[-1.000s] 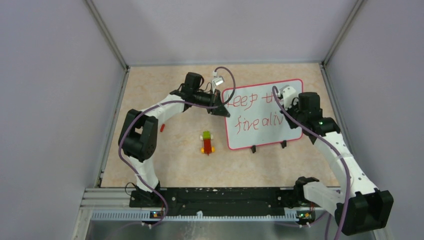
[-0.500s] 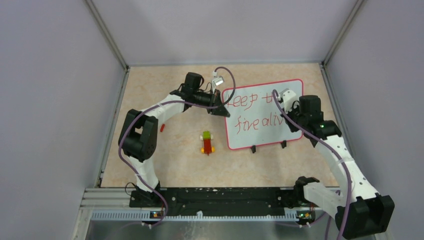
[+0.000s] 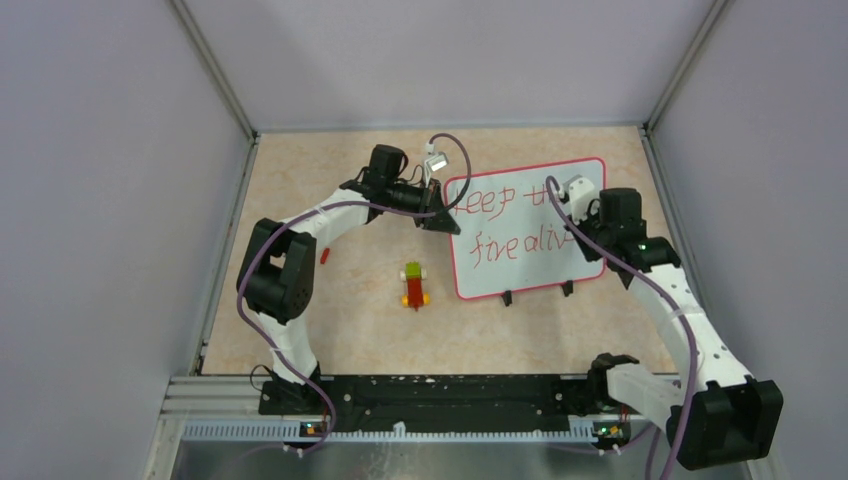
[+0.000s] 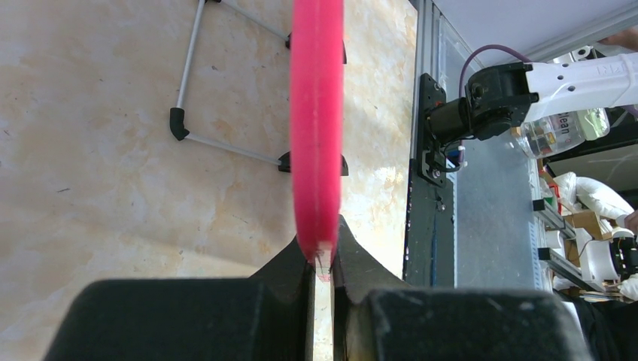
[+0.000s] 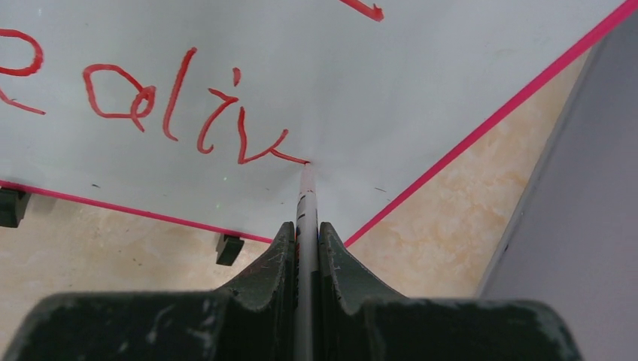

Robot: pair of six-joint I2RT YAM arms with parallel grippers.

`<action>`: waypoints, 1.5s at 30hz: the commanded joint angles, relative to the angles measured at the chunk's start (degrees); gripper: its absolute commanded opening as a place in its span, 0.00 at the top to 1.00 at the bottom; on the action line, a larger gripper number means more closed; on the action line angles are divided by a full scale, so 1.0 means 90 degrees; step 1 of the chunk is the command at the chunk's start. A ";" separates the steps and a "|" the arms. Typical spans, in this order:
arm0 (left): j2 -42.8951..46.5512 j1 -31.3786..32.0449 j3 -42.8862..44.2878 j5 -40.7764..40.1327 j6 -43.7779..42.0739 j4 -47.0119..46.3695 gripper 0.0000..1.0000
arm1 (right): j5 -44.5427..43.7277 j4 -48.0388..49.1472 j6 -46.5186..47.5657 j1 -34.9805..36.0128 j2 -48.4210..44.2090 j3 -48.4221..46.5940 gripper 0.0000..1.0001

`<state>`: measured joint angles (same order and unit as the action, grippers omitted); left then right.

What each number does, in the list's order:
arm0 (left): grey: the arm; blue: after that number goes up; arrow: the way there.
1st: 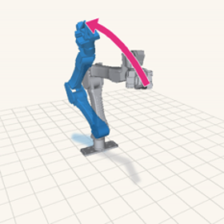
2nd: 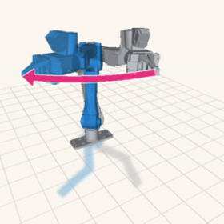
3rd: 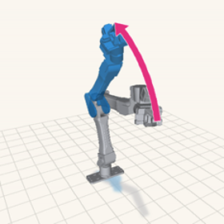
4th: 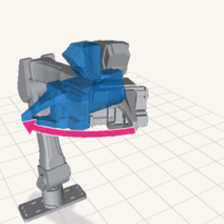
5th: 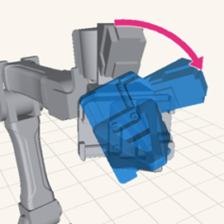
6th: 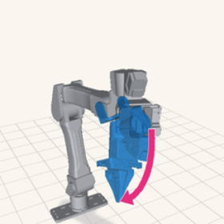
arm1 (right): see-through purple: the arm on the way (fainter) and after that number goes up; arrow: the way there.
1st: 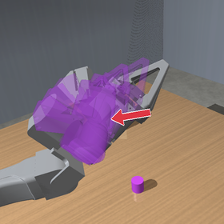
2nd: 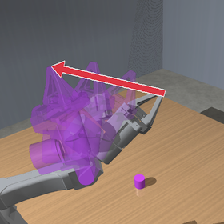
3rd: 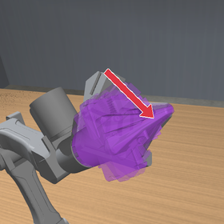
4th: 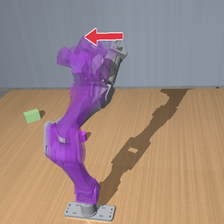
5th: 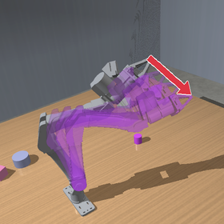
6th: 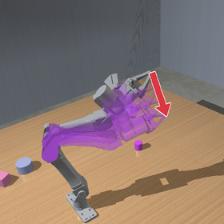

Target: Write a sentence on the whiteboard

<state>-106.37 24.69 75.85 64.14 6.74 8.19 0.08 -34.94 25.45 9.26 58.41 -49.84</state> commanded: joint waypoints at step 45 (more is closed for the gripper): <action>0.0139 -0.0009 0.0055 0.0149 -0.0168 -0.0125 1.00 | 0.0929 0.0090 -0.0085 -0.0311 0.0171 -0.0109 1.00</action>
<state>-106.37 24.69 75.85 64.51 6.79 8.16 6.68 -35.44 25.30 6.83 60.03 -51.99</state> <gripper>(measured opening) 0.101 0.099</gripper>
